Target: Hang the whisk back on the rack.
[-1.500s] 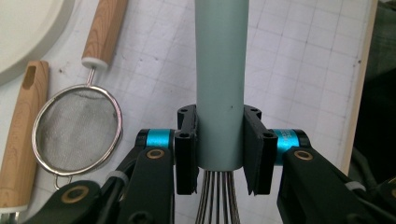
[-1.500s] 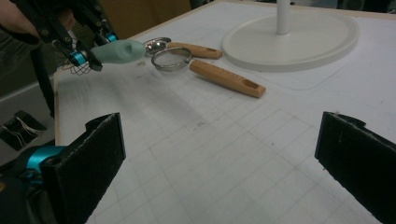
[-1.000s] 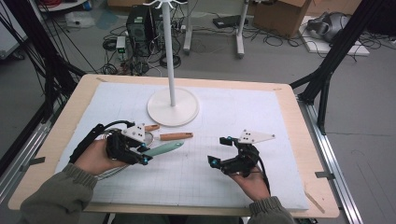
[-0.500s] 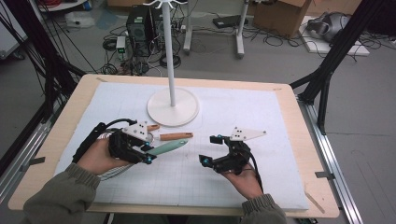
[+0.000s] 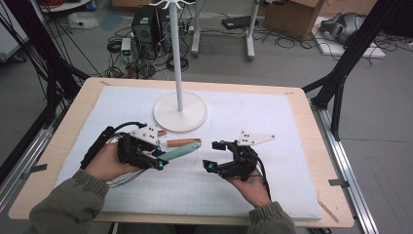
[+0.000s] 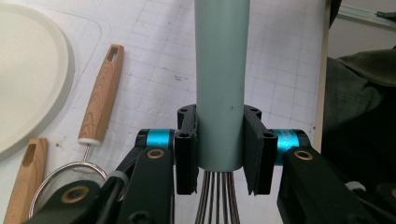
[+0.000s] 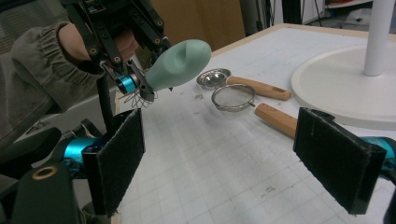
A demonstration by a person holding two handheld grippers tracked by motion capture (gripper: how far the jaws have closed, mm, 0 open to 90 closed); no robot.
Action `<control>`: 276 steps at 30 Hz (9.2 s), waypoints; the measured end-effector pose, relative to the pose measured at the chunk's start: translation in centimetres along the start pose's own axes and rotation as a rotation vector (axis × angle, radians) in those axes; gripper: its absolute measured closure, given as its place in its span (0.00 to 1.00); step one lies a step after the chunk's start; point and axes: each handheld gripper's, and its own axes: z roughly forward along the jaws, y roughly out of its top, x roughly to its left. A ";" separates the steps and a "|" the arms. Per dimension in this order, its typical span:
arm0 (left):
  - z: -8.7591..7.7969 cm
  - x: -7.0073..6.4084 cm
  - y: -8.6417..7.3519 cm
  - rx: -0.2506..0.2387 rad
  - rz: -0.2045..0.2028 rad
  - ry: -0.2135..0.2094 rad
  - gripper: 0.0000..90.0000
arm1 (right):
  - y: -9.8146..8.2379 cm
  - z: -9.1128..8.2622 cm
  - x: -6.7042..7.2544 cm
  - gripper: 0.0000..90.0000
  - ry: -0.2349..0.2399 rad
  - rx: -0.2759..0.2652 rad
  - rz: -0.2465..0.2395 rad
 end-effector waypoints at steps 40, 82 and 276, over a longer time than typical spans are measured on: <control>1.2 -0.1 2.2 -0.100 -0.011 -0.031 0.77 | 1.6 3.5 0.1 0.67 0.180 -0.133 0.055; -0.3 -0.1 3.5 -0.282 -0.056 -0.183 0.76 | 9.0 3.9 2.7 0.73 0.314 -0.061 -0.122; -12.0 17.8 11.3 -0.502 -0.246 0.033 0.63 | -2.9 -12.6 -2.8 0.21 -0.341 -0.053 -0.008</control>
